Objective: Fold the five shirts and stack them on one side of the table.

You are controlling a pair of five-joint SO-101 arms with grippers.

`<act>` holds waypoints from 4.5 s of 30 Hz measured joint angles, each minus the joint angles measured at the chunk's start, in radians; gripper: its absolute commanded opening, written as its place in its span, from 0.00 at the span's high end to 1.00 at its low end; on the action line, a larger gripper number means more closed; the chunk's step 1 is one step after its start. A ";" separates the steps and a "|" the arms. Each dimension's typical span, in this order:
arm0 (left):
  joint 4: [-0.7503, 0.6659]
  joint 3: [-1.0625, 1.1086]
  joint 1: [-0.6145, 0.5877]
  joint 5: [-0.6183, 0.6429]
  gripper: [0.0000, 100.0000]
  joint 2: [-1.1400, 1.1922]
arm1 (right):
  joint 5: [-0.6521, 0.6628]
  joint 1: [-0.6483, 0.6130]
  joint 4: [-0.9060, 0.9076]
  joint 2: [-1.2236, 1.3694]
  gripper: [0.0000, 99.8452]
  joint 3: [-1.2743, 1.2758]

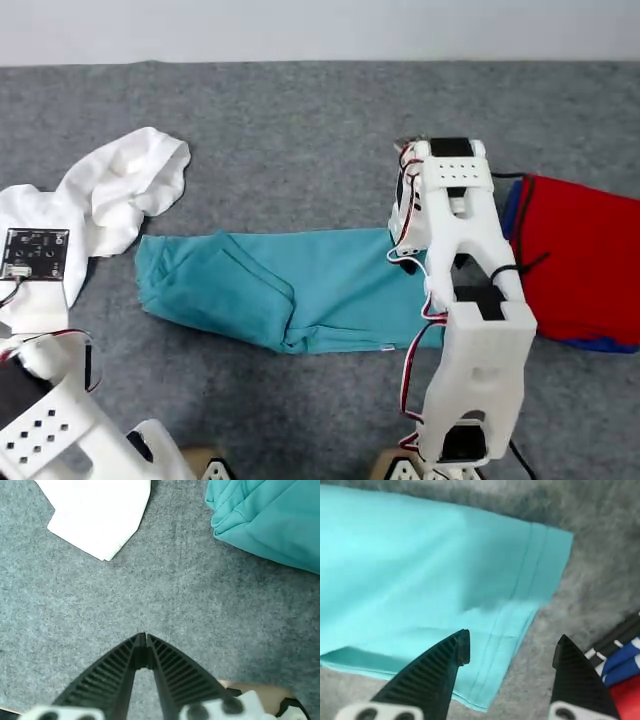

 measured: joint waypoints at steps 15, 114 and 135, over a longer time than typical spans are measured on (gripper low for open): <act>0.000 0.000 0.000 0.000 0.99 0.000 | -0.025 -0.083 -0.063 0.150 0.83 -0.011; -0.029 0.000 0.000 0.000 0.99 0.000 | 0.270 -0.743 0.103 0.181 0.85 -0.776; -0.029 0.003 0.000 0.000 0.99 0.000 | 0.051 -0.589 0.115 0.169 0.80 -0.535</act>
